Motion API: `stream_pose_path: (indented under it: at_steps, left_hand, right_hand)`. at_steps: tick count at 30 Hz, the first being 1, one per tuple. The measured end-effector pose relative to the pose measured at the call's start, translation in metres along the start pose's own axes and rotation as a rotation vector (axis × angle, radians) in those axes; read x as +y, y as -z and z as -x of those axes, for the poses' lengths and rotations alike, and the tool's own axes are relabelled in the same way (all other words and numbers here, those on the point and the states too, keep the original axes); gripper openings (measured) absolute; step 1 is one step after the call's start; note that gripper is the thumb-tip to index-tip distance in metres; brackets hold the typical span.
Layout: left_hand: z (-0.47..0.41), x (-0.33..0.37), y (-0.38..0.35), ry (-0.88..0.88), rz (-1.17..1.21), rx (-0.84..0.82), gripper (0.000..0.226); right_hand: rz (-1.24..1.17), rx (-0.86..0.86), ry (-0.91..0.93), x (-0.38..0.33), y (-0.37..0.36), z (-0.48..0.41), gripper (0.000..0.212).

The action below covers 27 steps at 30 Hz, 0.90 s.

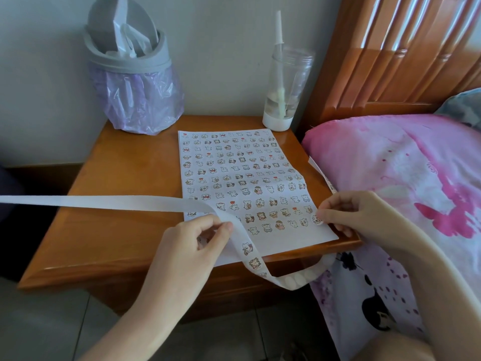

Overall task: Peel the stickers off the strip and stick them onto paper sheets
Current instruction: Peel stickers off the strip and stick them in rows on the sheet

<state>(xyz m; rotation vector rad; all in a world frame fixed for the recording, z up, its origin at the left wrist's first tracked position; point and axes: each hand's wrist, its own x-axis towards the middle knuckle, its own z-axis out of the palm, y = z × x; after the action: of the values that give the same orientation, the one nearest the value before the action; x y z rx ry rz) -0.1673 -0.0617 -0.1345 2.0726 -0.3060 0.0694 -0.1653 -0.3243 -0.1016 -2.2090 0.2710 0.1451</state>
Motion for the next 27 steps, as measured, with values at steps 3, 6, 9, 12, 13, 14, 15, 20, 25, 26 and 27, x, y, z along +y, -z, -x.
stream_pose_path:
  at_steps: [3,6,9,12,13,14,15,20,25,26,27]
  left_hand:
    - [0.0,-0.001,0.0,0.001,-0.009,0.005,0.021]
    - [0.0,-0.002,0.0,0.002,-0.011,-0.001,0.022]
    - [0.0,-0.003,0.0,0.002,-0.01,-0.009,0.021]
    - [0.0,-0.003,0.0,0.007,-0.012,-0.012,0.019]
    - [0.0,-0.003,0.0,0.008,-0.013,-0.013,0.019]
    - [0.0,-0.003,0.0,0.008,-0.014,-0.015,0.018]
    - [0.0,-0.003,0.0,0.01,-0.012,-0.018,0.018]
    - [0.0,-0.003,0.001,0.013,-0.013,-0.021,0.018]
    - [0.001,-0.003,0.001,0.012,-0.01,-0.02,0.011]
    - [0.001,-0.003,0.001,0.015,-0.01,-0.023,0.01]
    - [0.001,-0.003,0.001,0.018,-0.01,-0.026,0.01]
  right_hand:
    - [0.0,0.012,0.005,0.001,-0.001,-0.001,0.007]
    - [0.007,0.021,0.006,0.001,-0.001,-0.002,0.007]
    - [0.016,0.029,0.018,0.001,-0.002,-0.002,0.007]
    - [0.022,0.044,0.035,0.001,-0.004,-0.001,0.006]
    - [0.022,0.05,0.04,0.001,-0.005,-0.002,0.005]
    - [0.023,0.057,0.044,0.001,-0.005,-0.002,0.005]
    - [0.026,0.062,0.048,0.001,-0.006,-0.002,0.005]
    - [0.064,0.09,0.069,0.004,-0.009,-0.003,0.004]
    - [0.115,0.134,0.103,0.007,-0.011,-0.005,0.005]
    - [0.125,0.145,0.11,0.008,-0.011,-0.005,0.005]
    - [0.136,0.159,0.117,0.008,-0.012,-0.005,0.006]
